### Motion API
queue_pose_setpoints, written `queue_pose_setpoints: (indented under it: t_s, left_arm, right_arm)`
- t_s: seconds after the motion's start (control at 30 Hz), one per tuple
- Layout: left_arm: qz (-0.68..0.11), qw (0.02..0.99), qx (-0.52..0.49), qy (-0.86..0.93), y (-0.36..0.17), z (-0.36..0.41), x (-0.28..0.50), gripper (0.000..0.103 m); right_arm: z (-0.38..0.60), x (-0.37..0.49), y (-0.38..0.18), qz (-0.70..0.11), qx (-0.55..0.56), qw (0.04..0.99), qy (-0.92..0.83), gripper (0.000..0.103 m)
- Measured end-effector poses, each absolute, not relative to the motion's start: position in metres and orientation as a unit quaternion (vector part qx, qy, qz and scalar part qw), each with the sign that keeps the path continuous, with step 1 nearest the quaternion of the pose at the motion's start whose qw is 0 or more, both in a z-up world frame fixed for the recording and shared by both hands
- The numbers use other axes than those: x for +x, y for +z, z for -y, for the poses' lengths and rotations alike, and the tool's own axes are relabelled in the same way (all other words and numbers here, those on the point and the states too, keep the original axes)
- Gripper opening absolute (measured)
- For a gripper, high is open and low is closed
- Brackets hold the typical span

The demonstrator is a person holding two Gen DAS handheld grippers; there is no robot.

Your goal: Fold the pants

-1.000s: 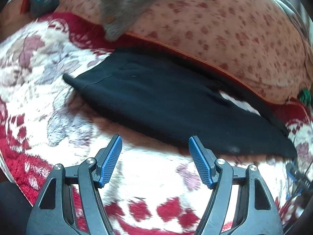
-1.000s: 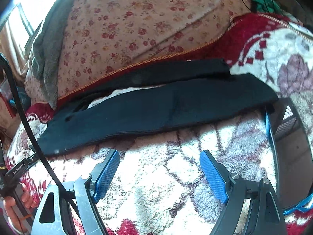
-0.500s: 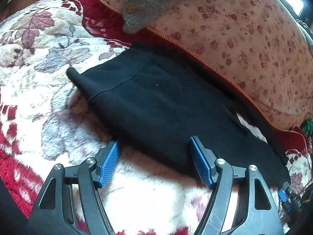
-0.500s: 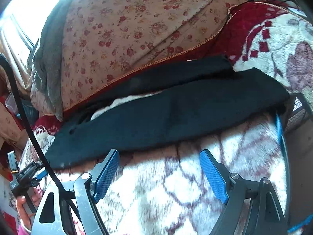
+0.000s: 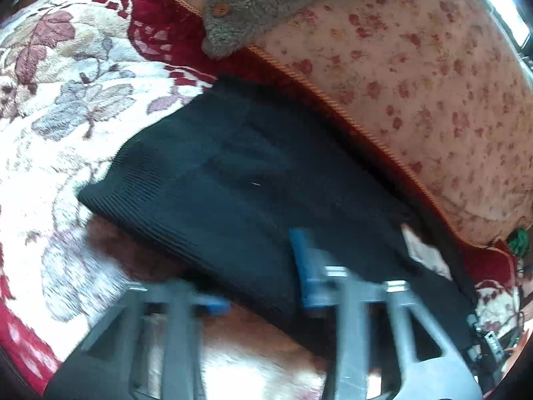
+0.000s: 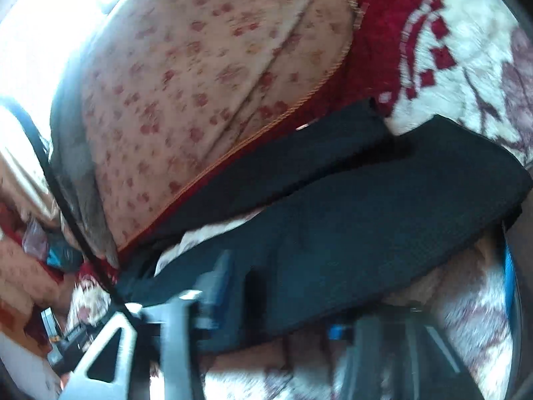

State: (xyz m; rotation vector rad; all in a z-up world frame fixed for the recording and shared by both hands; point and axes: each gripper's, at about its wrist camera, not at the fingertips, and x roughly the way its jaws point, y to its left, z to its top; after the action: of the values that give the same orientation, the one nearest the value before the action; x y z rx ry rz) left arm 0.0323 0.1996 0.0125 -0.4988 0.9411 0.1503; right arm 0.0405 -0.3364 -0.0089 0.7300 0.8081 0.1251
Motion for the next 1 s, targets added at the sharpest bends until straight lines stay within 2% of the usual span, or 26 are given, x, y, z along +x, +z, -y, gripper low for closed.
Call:
queue_pose_setpoints:
  t_s: [0.1, 0.27, 0.67, 1.0]
  left_arm:
    - [-0.445, 0.860, -0.240, 0.064, 0.010, -0.203, 0.032, 0.011]
    - [-0.437, 0.867, -0.233, 0.055, 0.020, -0.203, 0.024, 0.009]
    - [-0.435, 0.875, -0.202, 0.058, 0.049, -0.232, -0.016, 0.009]
    - [-0.439, 0.870, -0.206, 0.089, 0.049, -0.273, -0.075, 0.009]
  right_arm:
    - [0.342, 0.041, -0.011, -0.381, 0.355, 0.851, 0.063, 0.019]
    - [0.340, 0.038, -0.007, -0.378, 0.345, 0.856, 0.070, 0.013]
    - [0.309, 0.009, 0.006, -0.396, 0.319, 0.852, 0.123, 0.012]
    - [0.265, -0.037, 0.012, -0.424, 0.300, 0.836, 0.177, 0.012]
